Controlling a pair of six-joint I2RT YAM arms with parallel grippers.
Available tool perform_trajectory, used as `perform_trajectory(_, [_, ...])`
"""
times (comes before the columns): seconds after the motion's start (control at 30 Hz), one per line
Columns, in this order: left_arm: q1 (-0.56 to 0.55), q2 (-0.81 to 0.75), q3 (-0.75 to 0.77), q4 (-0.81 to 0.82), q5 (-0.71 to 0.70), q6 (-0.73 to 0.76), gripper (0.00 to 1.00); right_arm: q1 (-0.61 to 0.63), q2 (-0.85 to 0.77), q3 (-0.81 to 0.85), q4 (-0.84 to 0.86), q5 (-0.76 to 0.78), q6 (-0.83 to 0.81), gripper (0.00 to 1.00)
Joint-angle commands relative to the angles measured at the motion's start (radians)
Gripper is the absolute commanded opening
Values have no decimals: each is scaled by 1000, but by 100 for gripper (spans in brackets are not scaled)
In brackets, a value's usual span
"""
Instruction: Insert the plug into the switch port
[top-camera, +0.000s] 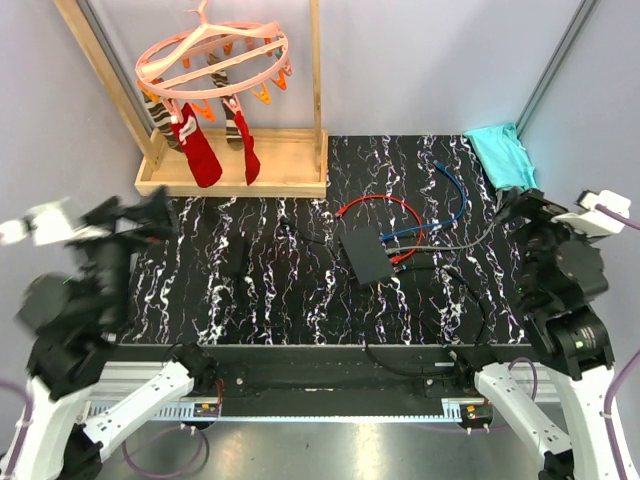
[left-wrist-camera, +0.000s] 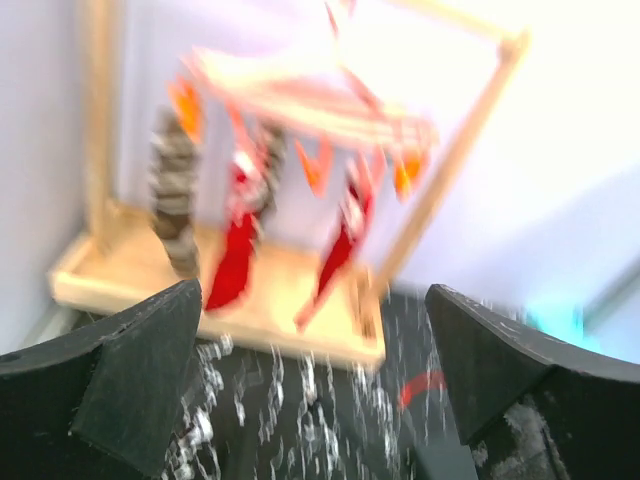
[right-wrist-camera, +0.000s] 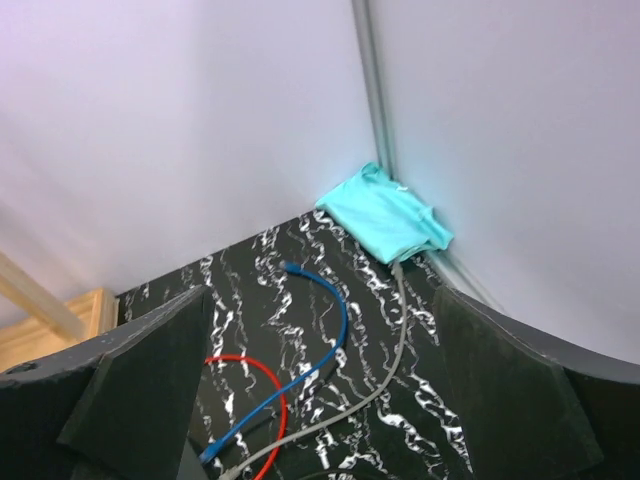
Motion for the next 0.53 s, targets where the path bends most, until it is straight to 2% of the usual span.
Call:
perform_trajectory(0.0, [2,-103,-41,69,-100,124,99,-3,-26,40,20,81,-93,100])
perform_trajectory(0.17, [0,-199,-99,126,-123,145,99,-1,-57,24,52,78,-102,100])
perform_trajectory(0.5, [2,-210,-108,97,-146,116,99,-1,-65,31,57,76,-110,100])
